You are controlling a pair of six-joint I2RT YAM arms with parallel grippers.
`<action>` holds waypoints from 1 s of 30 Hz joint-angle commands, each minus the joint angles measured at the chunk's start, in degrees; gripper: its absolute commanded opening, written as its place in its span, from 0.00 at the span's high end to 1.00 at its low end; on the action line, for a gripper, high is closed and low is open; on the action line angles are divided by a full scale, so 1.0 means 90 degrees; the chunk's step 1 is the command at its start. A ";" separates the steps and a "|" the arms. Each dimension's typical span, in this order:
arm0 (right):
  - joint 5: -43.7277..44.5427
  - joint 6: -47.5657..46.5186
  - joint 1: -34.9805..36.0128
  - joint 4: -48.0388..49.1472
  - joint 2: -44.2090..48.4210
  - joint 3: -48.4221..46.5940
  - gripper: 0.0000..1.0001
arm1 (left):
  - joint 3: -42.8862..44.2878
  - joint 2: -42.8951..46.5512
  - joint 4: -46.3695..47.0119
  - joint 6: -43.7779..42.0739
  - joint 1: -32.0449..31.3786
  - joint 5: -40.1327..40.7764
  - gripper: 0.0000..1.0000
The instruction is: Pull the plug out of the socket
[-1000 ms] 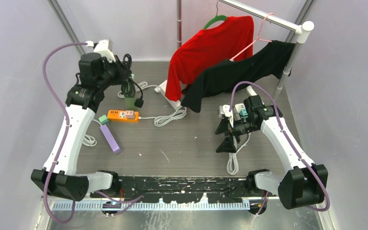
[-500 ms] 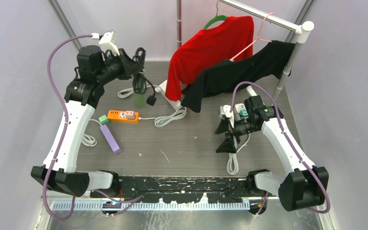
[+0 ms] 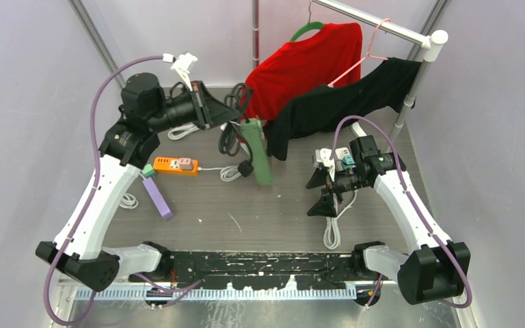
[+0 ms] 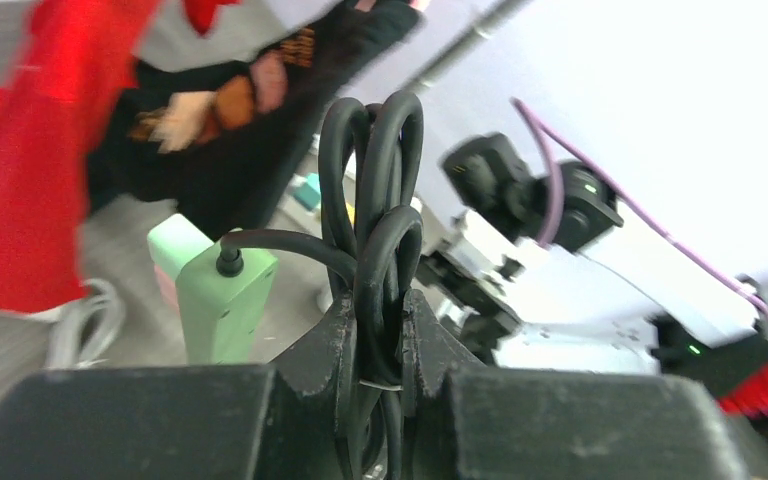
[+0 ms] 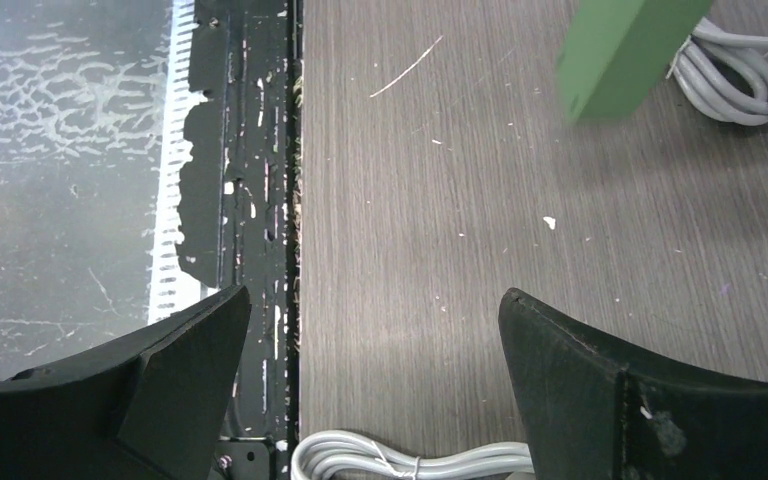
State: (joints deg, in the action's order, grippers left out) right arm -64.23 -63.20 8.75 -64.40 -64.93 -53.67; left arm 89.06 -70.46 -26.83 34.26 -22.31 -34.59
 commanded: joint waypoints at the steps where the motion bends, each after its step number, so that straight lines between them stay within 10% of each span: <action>1: -0.0160 0.0466 -0.0132 0.0477 0.0193 -0.0078 0.00 | -0.0015 0.0148 0.1802 0.0550 -0.0692 -0.0624 1.00; 6: 0.0206 0.2242 -0.0327 0.1836 0.0273 0.0109 0.00 | 0.0116 -0.0595 0.2264 0.0568 -0.1655 -0.0633 1.00; 19: 0.0047 0.2626 -0.0562 0.2223 0.0377 0.0258 0.00 | -0.0645 -0.0811 0.2820 0.0055 -0.2309 -0.0716 1.00; 30: -0.0097 0.2363 -0.0569 0.2275 0.0388 0.0492 0.00 | -0.2708 0.1934 -0.0365 -0.2286 -0.1735 0.0588 1.00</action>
State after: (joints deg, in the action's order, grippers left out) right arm -62.54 -40.38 3.88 -45.54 -63.22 -50.24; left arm 67.00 -60.49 -20.93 23.57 -38.92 -34.85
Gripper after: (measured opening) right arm 0.996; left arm 0.127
